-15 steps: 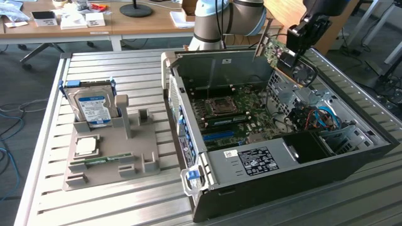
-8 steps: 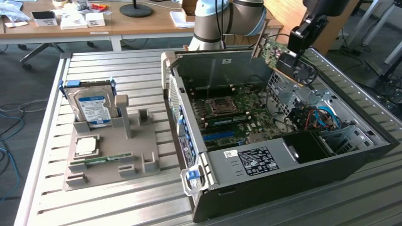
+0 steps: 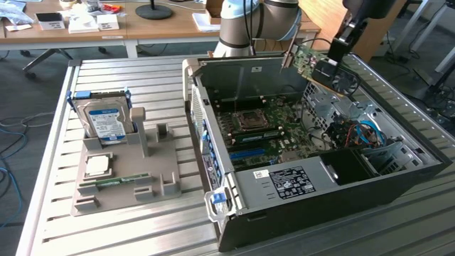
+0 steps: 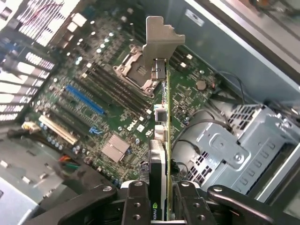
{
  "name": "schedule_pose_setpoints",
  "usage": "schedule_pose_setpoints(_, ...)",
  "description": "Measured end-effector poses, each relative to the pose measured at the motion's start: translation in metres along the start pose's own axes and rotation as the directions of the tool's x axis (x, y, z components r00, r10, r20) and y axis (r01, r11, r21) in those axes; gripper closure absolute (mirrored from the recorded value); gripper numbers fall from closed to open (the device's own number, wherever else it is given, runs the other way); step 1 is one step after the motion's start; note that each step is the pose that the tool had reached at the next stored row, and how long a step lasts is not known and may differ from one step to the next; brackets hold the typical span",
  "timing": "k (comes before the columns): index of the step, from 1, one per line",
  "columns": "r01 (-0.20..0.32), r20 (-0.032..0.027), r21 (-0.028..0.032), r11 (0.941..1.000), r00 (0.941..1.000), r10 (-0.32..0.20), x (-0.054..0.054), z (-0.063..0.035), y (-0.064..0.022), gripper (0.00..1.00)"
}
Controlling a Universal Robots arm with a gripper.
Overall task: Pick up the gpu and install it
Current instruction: 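Insert the gpu into the slot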
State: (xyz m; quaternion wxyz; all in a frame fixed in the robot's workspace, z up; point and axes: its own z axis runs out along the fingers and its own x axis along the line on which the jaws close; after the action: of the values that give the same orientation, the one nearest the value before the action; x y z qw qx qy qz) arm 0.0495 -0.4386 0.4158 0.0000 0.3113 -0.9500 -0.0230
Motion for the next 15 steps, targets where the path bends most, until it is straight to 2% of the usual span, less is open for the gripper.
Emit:
schedule_pose_setpoints(4,0.073,-0.0031,-0.0013,0.9973,0.9973,-0.073,0.0000,0.0003,0.0000,0.73)
schedule_pose_setpoints(8,0.144,-0.0062,-0.0026,0.9895,0.9895,-0.145,0.0000,0.0004,0.0000,0.73)
schedule_pose_setpoints(12,0.216,-0.0091,-0.0042,0.9764,0.9764,-0.216,0.0000,0.0007,0.0000,0.73)
schedule_pose_setpoints(15,0.270,-0.0112,-0.0055,0.9629,0.9629,-0.270,0.0000,0.0009,0.0000,0.73)
